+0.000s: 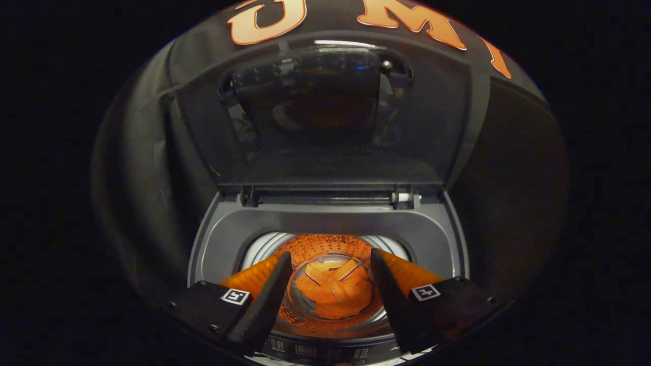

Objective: Put the clothes into the washing machine and then close the washing machine lid.

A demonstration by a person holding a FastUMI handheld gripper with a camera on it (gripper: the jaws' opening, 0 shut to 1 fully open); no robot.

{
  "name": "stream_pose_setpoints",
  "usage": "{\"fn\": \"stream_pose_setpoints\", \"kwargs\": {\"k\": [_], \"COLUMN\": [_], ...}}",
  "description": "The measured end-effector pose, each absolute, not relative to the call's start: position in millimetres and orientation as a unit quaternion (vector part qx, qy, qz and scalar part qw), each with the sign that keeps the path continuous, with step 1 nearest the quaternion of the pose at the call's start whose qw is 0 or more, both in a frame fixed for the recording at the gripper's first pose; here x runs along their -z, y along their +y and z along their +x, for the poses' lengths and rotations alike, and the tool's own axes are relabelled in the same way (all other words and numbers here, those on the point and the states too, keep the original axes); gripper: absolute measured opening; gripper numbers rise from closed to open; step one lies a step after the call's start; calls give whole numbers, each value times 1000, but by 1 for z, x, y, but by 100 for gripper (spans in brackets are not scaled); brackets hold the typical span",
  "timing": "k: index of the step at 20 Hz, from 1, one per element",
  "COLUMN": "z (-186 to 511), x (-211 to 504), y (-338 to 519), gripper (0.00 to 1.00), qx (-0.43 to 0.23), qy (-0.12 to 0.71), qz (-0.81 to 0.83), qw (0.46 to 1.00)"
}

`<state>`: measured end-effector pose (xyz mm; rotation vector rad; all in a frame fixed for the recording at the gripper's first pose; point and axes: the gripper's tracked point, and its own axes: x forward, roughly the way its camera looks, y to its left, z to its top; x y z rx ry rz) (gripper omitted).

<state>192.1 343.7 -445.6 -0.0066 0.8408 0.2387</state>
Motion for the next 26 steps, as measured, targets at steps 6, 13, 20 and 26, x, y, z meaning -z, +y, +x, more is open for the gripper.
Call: {"fn": "stream_pose_setpoints", "kwargs": {"k": [6, 13, 20, 26], "z": [200, 222, 270, 320], "x": [383, 310, 251, 225], "y": [341, 347, 357, 368], "gripper": [99, 99, 99, 99], "qx": [-122, -130, -134, -138], "qy": [358, 304, 254, 231], "qz": [1, 1, 16, 22], "qw": [926, 944, 958, 963]}}
